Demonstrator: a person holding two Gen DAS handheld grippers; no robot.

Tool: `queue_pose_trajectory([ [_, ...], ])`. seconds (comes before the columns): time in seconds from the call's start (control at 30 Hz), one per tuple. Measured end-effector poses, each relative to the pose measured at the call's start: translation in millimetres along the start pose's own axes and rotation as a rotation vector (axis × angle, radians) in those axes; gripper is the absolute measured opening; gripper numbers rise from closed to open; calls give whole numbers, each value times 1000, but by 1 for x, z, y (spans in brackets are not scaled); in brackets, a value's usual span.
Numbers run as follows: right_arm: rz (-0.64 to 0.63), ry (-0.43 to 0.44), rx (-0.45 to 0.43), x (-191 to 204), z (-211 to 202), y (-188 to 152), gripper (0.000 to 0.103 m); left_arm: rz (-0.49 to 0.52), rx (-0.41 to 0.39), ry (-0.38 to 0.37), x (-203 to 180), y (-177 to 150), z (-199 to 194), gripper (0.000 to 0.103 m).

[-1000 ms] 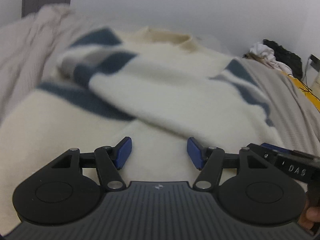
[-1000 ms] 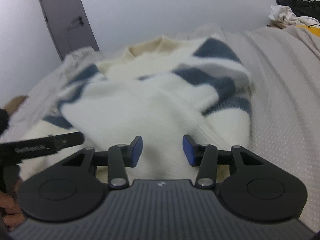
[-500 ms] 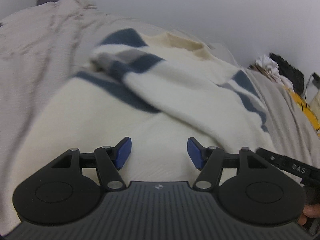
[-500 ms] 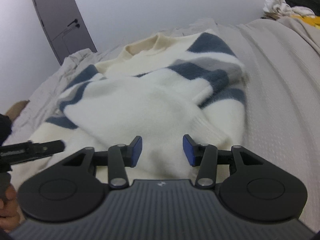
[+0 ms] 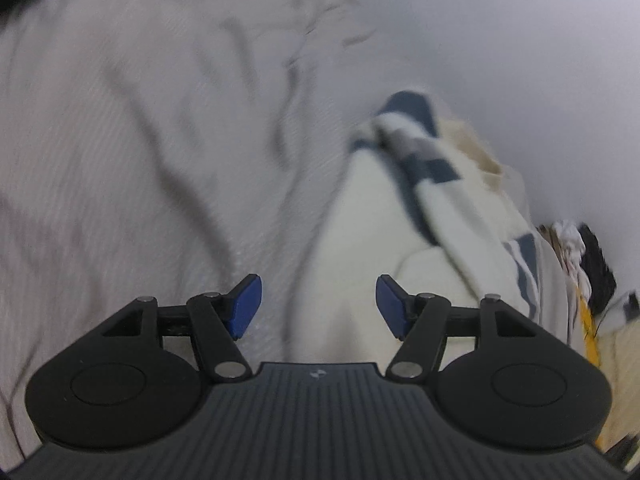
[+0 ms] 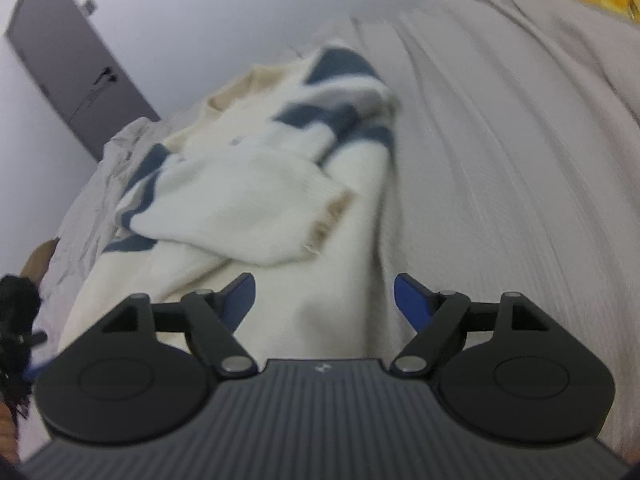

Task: Fold large clothes

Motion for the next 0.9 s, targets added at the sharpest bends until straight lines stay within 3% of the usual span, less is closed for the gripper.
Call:
queue_pose_trajectory([
  [0.1, 80, 12, 62, -15, 10, -11, 78, -109, 22, -23, 17, -3, 10, 69],
  [0.17, 124, 42, 98, -20, 18, -18, 80, -127, 14, -59, 17, -4, 11, 69],
  [0.37, 246, 223, 93, -17, 18, -23, 80, -37, -8, -114, -3, -7, 9, 69],
  [0.47, 287, 371, 93, -9, 12, -22, 80, 32, -17, -215, -25, -11, 1, 69],
  [0.57, 281, 449, 70, 2, 3, -20, 80, 106, -18, -275, -43, -18, -6, 69],
  [0.7, 295, 467, 65, 3, -1, -22, 80, 104, 52, -157, -40, -29, 13, 69],
  [0.8, 295, 364, 153, -5, 12, -37, 79, 67, 124, -70, -29, -43, 31, 69],
  [0.9, 236, 290, 239, 3, 23, -59, 72, 127, 130, -12, -34, -52, 34, 68],
])
Point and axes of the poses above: each gripper's, at about its wrist camera, not at the fingertips, and z roughly the way its jaws point, x to its left, y to its top, the point moved 8 cm from there along z, roughly the way its jaws point, and after that the axes turned 11 degrees about x, right-handed, at the moved point
